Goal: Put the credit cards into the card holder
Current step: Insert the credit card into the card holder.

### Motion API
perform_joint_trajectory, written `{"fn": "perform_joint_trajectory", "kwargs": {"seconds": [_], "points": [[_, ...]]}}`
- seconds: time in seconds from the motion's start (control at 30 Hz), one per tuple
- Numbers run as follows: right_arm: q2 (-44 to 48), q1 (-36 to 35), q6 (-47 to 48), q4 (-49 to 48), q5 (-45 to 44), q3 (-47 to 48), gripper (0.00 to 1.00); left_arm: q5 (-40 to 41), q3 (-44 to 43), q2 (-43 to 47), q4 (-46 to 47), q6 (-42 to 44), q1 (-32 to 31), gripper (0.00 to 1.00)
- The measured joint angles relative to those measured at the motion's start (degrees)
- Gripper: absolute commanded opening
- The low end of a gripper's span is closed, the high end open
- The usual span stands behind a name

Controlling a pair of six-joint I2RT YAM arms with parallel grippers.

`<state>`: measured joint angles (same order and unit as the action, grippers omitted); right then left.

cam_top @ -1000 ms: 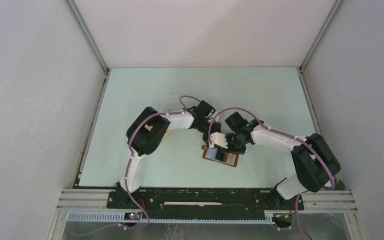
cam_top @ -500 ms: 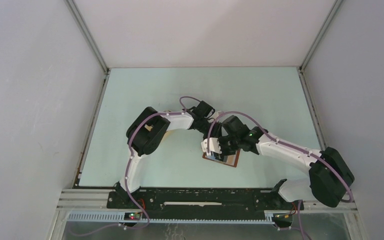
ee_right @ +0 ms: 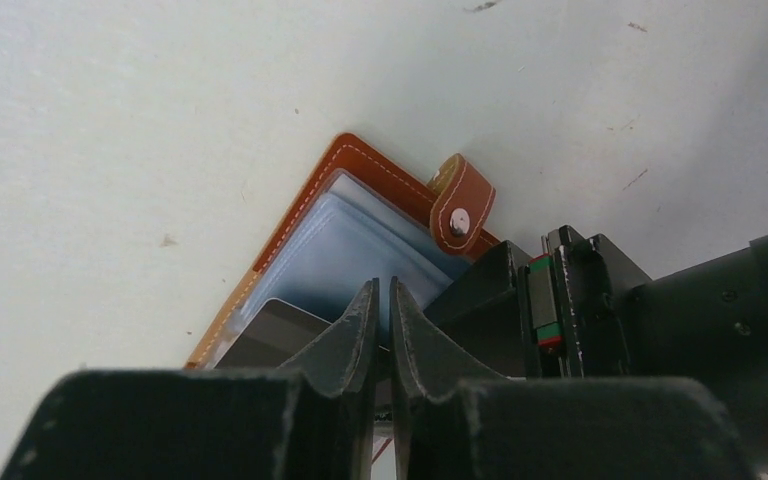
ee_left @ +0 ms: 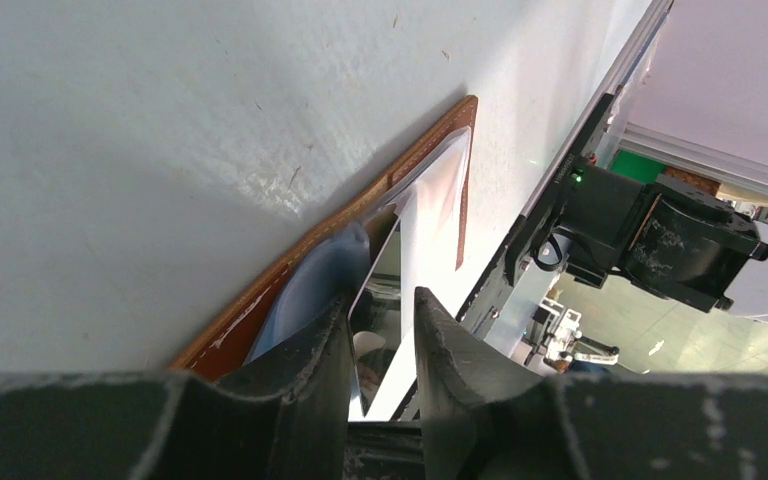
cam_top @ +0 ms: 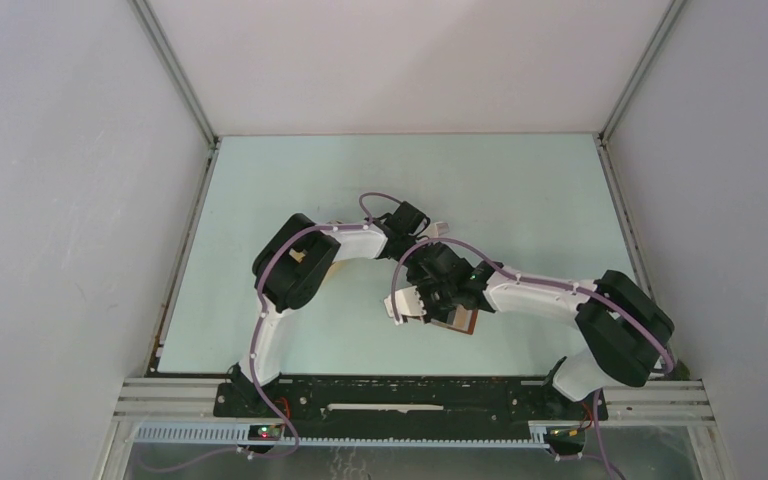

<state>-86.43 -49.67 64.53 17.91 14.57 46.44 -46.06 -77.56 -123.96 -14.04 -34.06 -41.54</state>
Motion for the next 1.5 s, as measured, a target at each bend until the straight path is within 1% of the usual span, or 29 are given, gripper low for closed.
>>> {"fn": "perform_joint_trajectory", "kwargs": {"seconds": [0.67,1.17,1.5], "points": [[-1.2,0.0,7.6,3.9,-3.1,0.0,0.16,-0.2,0.0,0.0,0.1,0.0,0.0,0.38],[-1.1,1.3,8.7,7.5,-3.7,0.0,0.15,-0.6,0.0,0.0,0.3,0.0,0.0,0.40],[0.0,4.3,8.9,11.7,-2.6,0.0,0.15,-0.7,0.0,0.0,0.3,0.0,0.0,0.41]]}}
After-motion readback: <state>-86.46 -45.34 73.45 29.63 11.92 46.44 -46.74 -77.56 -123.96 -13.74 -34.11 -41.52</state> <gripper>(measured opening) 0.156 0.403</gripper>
